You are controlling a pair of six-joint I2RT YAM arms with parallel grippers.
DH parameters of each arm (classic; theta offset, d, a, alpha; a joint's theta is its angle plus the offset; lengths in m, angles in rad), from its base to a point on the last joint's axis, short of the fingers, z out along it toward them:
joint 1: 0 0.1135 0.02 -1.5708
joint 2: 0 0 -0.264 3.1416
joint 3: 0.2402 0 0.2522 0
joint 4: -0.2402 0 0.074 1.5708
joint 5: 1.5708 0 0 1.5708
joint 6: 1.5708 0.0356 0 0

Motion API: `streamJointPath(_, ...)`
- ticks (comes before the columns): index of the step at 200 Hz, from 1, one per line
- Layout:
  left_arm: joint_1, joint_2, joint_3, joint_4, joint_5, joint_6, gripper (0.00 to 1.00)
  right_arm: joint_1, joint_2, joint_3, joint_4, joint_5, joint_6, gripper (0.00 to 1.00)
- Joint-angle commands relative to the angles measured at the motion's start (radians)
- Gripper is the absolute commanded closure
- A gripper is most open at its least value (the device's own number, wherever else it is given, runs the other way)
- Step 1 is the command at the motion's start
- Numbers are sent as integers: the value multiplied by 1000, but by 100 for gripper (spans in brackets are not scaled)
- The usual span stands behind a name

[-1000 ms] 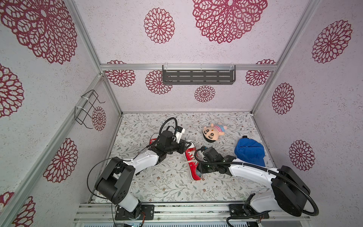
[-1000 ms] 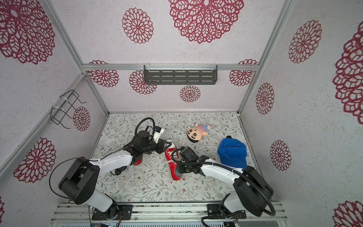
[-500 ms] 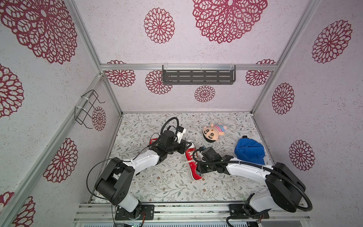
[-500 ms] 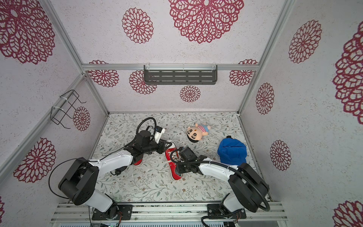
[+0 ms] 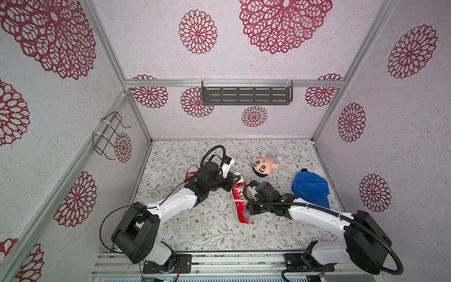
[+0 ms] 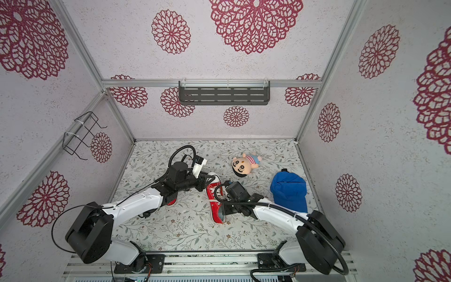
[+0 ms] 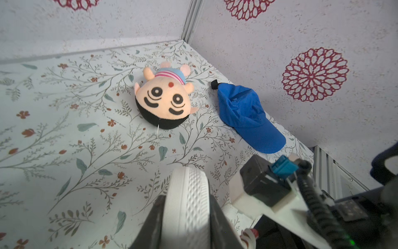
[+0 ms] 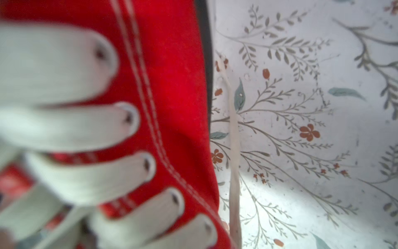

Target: Remove the insole from the shoe

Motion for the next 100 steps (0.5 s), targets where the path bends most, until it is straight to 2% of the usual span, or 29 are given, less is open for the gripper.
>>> streamJointPath(1, -41, -66, 32, -21, -54, 79, 98, -40, -80, 12, 65, -65, 51, 100)
streamJointPath(30, -87, -111, 16, -30, -218, 145, 99, -61, -131, 4, 102, -129, 127, 100)
streamJointPath(52, -76, -123, 1, -4, -217, 139, 98, -61, -130, 21, -6, -63, 80, 100)
streamJointPath(76, -73, -105, 7, -7, -186, 94, 98, -50, -124, -17, 12, -76, 77, 100)
streamJointPath(91, -73, -100, -1, -7, -194, 76, 98, -40, -153, -43, 2, -29, 78, 86)
streamJointPath(100, -72, -101, -8, -6, -202, 69, 98, -37, -186, -63, -8, 2, 77, 80)
